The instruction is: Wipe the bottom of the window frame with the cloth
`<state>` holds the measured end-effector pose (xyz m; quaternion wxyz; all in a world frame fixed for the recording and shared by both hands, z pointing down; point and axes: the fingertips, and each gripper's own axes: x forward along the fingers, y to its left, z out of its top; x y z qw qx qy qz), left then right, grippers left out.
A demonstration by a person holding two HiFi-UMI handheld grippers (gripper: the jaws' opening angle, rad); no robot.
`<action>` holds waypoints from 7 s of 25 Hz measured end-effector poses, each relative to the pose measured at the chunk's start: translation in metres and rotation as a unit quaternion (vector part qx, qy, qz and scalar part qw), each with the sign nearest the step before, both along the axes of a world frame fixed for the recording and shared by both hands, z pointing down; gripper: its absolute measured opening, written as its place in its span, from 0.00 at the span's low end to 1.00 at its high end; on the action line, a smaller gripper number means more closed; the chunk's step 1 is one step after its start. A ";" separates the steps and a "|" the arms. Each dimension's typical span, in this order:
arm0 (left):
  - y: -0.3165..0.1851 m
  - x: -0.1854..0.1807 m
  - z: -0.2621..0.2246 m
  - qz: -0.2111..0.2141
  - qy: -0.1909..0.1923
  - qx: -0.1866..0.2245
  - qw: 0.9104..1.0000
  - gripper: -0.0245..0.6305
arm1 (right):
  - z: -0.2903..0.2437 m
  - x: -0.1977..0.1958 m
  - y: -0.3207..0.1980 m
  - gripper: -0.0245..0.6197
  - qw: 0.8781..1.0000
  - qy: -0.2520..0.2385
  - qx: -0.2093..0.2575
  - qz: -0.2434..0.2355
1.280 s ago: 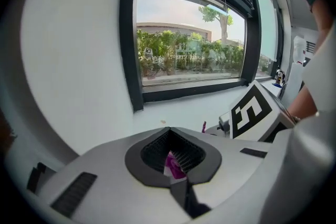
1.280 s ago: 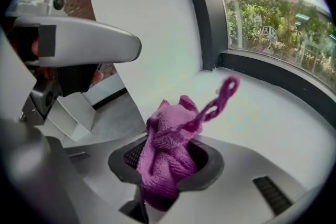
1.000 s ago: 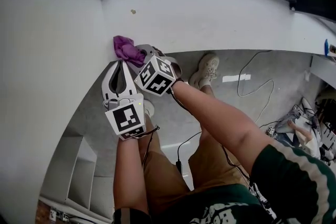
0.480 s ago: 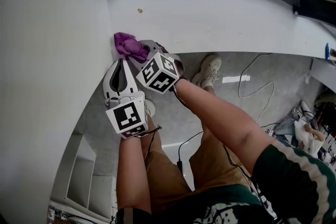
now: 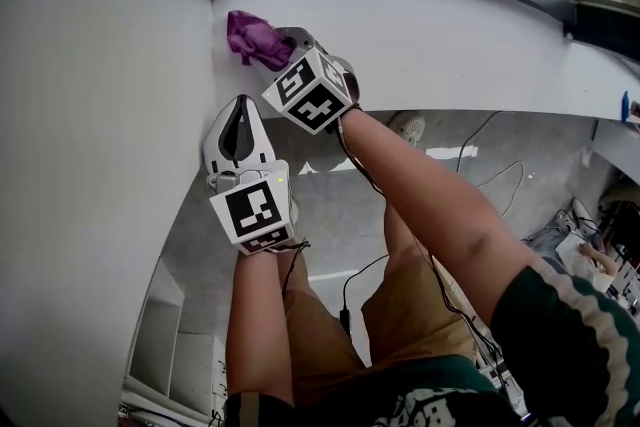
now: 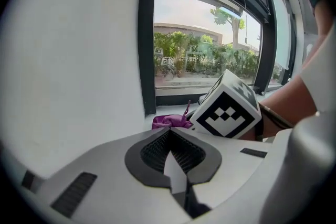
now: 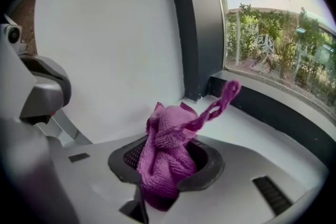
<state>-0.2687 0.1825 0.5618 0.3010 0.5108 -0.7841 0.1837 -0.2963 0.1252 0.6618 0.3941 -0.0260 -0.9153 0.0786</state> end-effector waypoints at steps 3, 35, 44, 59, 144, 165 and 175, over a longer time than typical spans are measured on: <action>-0.012 -0.006 -0.001 -0.001 -0.001 0.002 1.000 0.05 | -0.001 -0.011 -0.019 0.24 1.000 -0.004 0.005 0.010; -0.169 0.114 0.010 0.138 -0.030 0.007 0.990 0.05 | 0.008 0.177 -0.153 0.24 0.991 0.022 0.003 0.131; -0.238 0.200 0.017 0.194 -0.016 0.015 0.981 0.05 | 0.010 0.275 -0.222 0.24 0.984 0.034 0.027 0.175; -0.324 0.311 0.022 0.258 0.005 0.047 0.965 0.05 | 0.006 0.413 -0.322 0.24 0.965 0.056 0.065 0.247; -0.212 0.245 0.028 0.256 0.017 0.011 0.966 0.05 | 0.009 0.411 -0.224 0.24 0.951 0.097 0.071 0.286; -0.093 0.086 0.014 0.140 -0.010 -0.002 0.990 0.05 | 0.009 0.221 -0.107 0.24 0.980 0.065 0.049 0.181; -0.055 0.028 0.006 0.103 -0.031 -0.008 0.994 0.05 | 0.008 0.142 -0.056 0.24 0.990 0.046 0.030 0.133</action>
